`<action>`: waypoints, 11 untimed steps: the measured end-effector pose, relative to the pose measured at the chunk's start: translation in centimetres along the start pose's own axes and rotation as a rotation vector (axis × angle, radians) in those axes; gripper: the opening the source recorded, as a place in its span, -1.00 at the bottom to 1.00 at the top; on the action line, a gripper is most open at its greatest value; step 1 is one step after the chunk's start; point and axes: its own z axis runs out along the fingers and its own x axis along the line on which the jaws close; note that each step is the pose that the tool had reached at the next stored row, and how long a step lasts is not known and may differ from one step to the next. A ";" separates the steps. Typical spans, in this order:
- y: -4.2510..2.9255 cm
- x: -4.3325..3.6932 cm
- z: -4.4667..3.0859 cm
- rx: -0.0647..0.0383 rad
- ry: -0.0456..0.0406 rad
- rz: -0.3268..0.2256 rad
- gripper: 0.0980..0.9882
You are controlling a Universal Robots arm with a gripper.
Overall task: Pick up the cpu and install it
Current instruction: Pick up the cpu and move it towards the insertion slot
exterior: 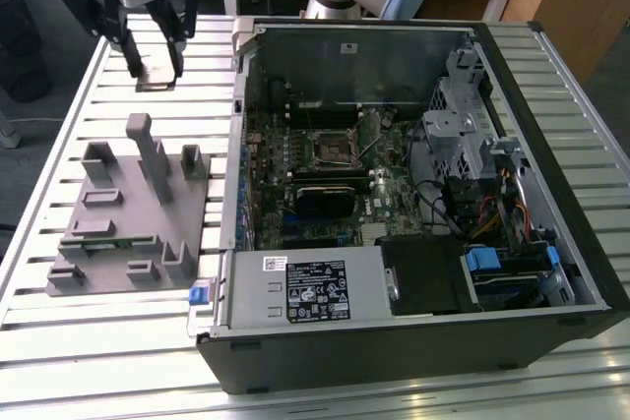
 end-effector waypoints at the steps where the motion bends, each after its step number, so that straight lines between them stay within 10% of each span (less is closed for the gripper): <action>1: -0.01 -0.45 0.00 0.000 0.0000 0.000 -0.04; 11: -0.13 -4.94 -0.01 0.000 -0.0001 0.000 -0.04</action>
